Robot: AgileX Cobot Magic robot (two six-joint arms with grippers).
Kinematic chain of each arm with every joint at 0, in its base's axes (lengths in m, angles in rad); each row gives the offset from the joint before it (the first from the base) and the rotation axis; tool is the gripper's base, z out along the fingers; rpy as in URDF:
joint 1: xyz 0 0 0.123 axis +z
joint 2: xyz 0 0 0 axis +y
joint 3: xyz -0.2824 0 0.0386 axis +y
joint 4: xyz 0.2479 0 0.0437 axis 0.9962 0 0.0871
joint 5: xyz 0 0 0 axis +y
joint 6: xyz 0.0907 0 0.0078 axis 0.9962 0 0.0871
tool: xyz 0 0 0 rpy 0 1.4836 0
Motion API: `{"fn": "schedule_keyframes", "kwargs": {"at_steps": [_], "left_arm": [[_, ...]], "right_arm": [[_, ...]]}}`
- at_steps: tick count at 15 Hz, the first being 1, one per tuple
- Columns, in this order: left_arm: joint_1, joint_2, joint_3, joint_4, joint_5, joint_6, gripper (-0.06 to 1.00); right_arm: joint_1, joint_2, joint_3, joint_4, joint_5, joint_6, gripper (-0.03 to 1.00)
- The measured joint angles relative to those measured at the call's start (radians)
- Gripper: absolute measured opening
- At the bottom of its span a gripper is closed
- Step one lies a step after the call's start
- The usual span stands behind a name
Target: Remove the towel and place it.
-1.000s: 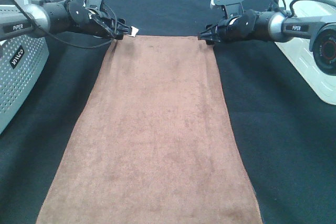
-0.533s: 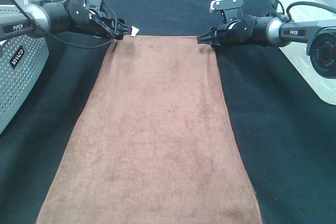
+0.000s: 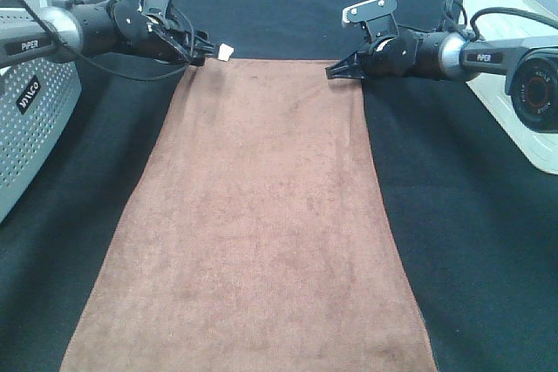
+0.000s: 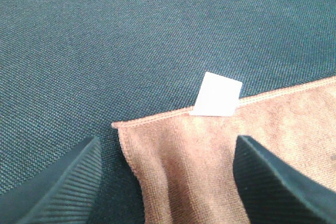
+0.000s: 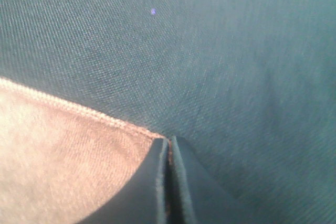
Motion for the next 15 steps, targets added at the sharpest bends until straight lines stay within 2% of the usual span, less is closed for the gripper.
{"fn": "schedule_keyframes", "kwargs": {"at_steps": [5, 6, 9, 10, 11, 13, 15], "left_arm": [[0.000, 0.000, 0.000, 0.000, 0.000, 0.000, 0.67], [0.000, 0.000, 0.000, 0.000, 0.001, 0.000, 0.67], [0.000, 0.000, 0.000, 0.000, 0.009, -0.005, 0.67], [0.000, 0.000, 0.000, 0.000, 0.023, -0.015, 0.67], [0.000, -0.003, 0.000, 0.000, 0.045, -0.018, 0.67], [0.000, -0.032, 0.000, -0.001, 0.132, -0.022, 0.68], [0.000, -0.103, 0.000, -0.001, 0.280, -0.022, 0.68]], "right_arm": [[0.000, 0.000, 0.000, 0.009, -0.001, -0.020, 0.00], [0.000, 0.000, 0.000, 0.026, 0.021, -0.020, 0.07], [-0.002, -0.034, 0.000, 0.046, 0.092, -0.020, 0.48], [-0.002, -0.053, 0.000, 0.046, 0.121, -0.020, 0.59], [-0.002, -0.080, 0.000, 0.047, 0.169, -0.020, 0.64], [-0.002, -0.146, 0.000, 0.055, 0.271, -0.013, 0.68], [-0.002, -0.239, 0.000, 0.073, 0.463, 0.036, 0.68]]}}
